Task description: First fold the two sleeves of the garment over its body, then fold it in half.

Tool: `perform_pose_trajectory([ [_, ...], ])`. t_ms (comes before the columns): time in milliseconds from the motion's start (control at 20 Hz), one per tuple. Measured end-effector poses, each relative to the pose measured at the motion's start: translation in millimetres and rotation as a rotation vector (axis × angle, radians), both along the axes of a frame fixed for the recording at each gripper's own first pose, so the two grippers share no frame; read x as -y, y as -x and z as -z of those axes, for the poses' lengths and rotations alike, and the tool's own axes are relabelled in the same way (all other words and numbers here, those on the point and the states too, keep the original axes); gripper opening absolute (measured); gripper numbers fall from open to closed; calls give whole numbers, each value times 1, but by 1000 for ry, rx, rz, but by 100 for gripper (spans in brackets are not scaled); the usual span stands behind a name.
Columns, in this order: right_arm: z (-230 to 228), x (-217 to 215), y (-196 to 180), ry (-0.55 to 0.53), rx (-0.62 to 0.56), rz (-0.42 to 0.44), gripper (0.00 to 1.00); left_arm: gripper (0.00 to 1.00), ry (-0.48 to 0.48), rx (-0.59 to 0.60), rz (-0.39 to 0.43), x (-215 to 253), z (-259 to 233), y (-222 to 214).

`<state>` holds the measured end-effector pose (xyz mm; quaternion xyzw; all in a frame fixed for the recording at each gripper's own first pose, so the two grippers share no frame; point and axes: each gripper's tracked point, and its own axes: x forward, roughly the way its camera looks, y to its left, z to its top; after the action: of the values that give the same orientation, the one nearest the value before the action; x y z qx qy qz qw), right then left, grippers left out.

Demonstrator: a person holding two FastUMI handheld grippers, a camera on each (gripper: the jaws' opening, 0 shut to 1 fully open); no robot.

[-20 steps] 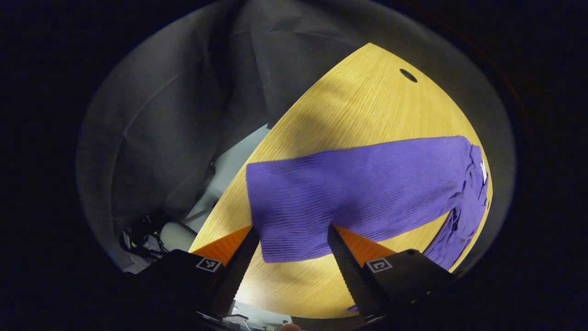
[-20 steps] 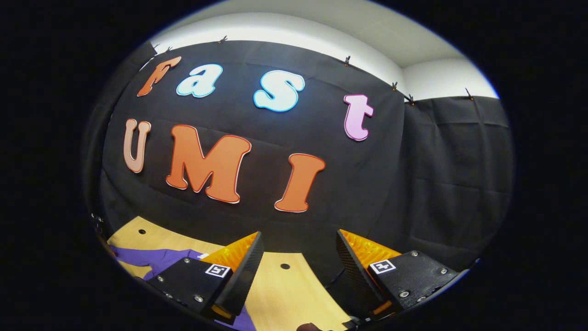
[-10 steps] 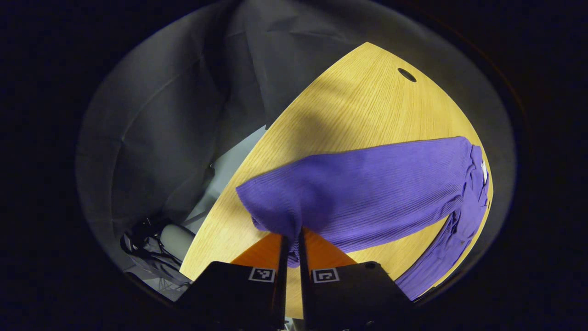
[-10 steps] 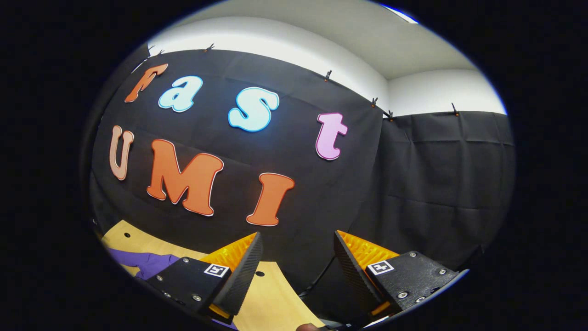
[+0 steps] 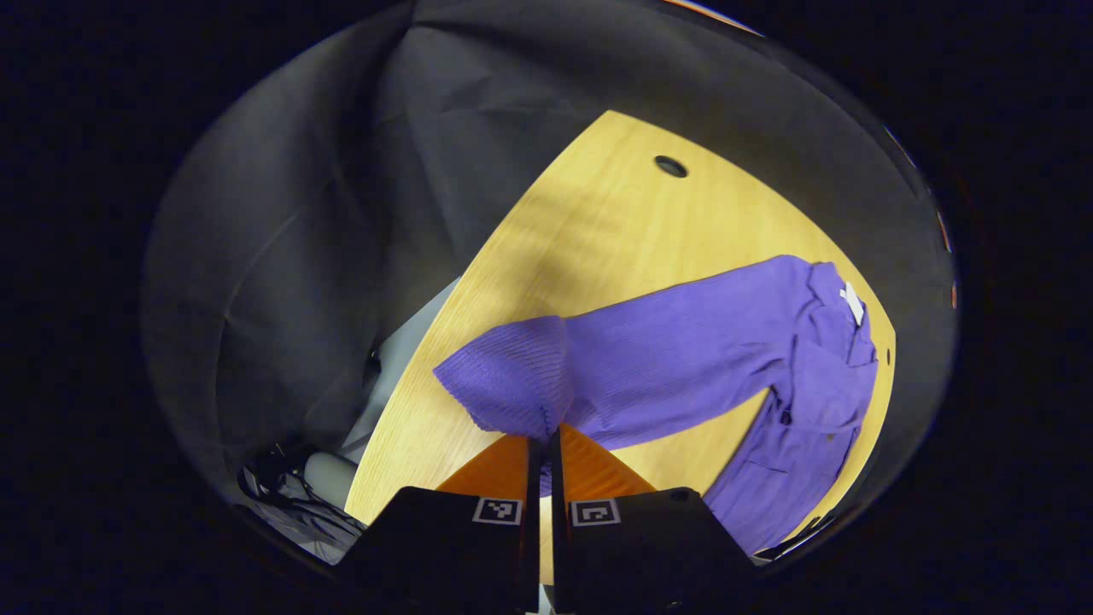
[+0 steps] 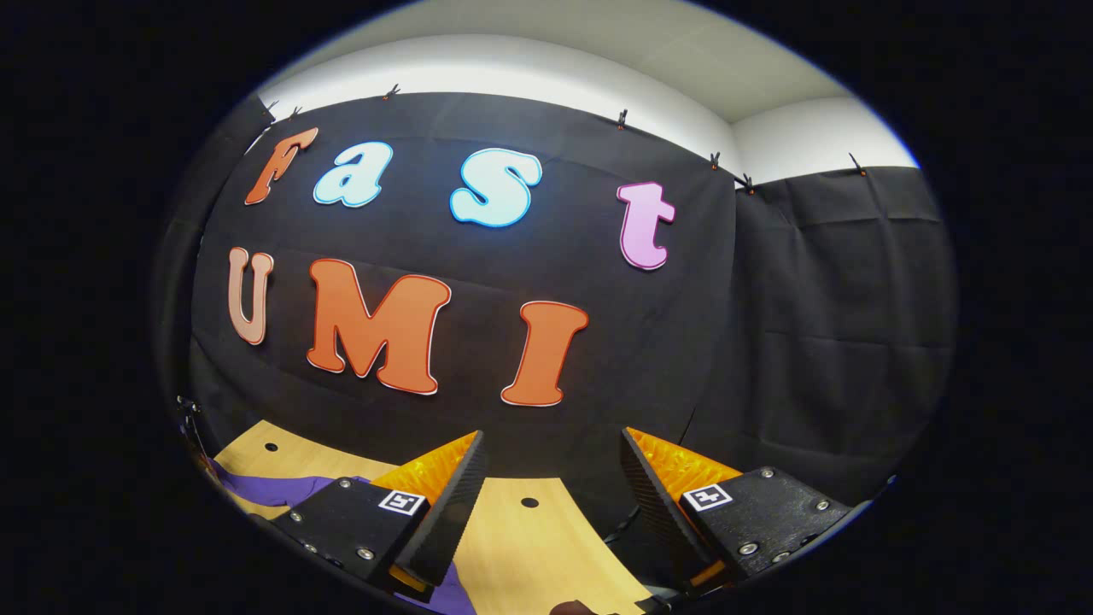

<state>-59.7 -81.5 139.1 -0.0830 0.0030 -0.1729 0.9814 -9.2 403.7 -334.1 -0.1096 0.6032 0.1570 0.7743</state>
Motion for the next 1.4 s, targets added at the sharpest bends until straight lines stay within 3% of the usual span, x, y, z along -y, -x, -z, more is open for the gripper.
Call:
perform_pose_trajectory([
  [200,24,-8,-10,-61,-21,-56,94,7,31,43,101,50,-35,-37],
  [800,74,15,-12,-137,-70,-94,94,7,111,103,451,241,-96,-137],
  [1000,86,25,-10,-151,-84,-85,94,7,125,89,610,318,-100,-158],
  [1400,102,47,-1,-210,-95,-50,94,7,175,45,808,446,-87,-180],
])
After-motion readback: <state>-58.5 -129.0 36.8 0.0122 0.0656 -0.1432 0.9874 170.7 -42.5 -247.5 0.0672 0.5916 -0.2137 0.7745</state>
